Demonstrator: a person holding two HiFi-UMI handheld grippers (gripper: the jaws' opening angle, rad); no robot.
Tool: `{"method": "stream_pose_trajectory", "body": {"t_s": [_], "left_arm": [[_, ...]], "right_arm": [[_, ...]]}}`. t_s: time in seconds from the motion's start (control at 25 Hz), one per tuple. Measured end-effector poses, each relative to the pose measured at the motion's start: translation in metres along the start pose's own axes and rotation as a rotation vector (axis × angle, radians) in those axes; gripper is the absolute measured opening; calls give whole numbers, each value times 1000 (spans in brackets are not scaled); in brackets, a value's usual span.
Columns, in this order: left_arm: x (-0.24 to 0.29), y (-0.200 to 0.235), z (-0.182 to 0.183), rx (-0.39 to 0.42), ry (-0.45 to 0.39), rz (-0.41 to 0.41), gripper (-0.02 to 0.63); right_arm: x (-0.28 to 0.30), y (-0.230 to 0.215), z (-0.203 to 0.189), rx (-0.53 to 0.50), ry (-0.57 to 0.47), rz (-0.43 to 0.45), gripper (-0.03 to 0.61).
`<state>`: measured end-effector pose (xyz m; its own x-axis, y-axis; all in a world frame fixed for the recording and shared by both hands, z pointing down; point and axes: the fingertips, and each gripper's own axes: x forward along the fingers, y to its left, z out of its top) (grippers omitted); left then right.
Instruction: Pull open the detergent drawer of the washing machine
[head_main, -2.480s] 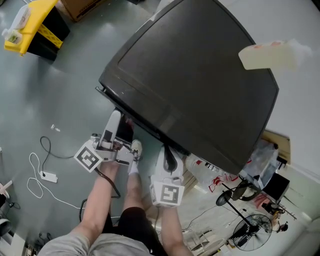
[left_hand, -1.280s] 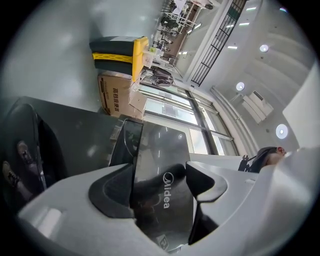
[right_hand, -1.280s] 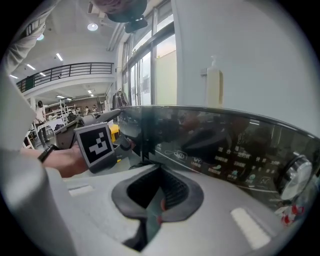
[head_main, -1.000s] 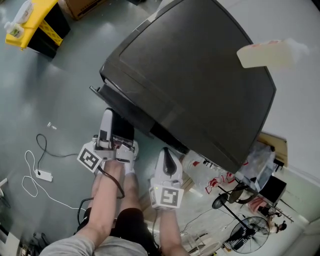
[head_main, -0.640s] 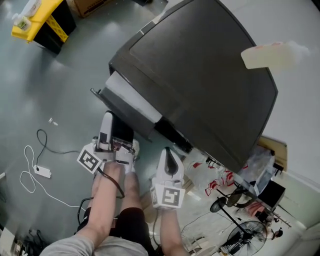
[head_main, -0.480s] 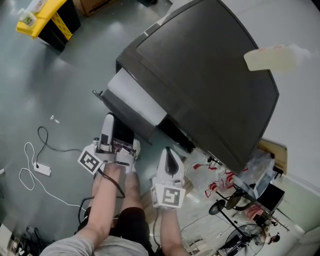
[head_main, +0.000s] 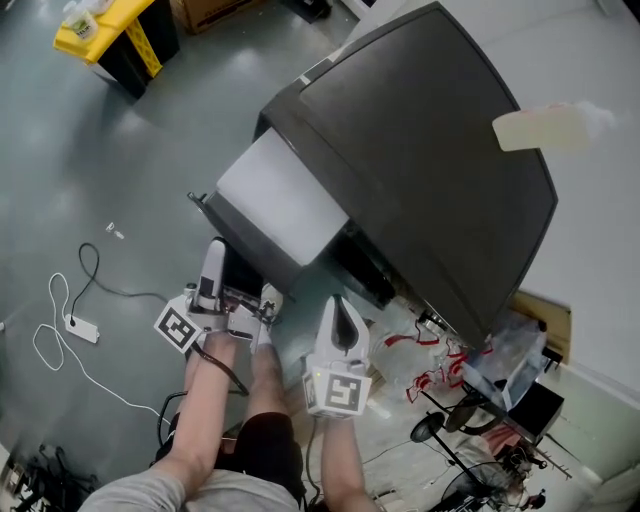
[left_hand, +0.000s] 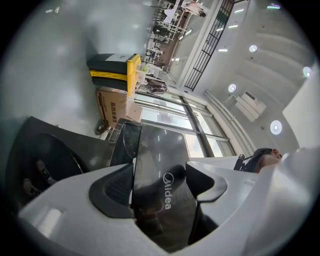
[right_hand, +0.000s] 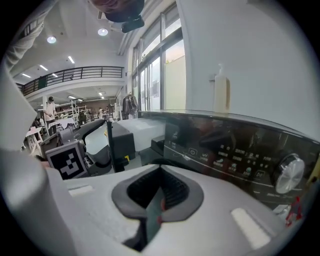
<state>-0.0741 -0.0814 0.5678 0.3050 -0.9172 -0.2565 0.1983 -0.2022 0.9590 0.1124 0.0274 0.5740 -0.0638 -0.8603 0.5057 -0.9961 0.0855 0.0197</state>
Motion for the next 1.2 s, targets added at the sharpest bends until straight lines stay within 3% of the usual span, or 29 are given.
{"method": "stream_pose_trajectory", "body": {"t_s": [0.92,1.2], "left_arm": [[-73,-19,29,1,-25,8,339],[-78,-15,28,29,8,74,339]], "right_arm": [[-5,2,3,-1,-3,6,5],[-7,10,3,8,-2,11,5]]}}
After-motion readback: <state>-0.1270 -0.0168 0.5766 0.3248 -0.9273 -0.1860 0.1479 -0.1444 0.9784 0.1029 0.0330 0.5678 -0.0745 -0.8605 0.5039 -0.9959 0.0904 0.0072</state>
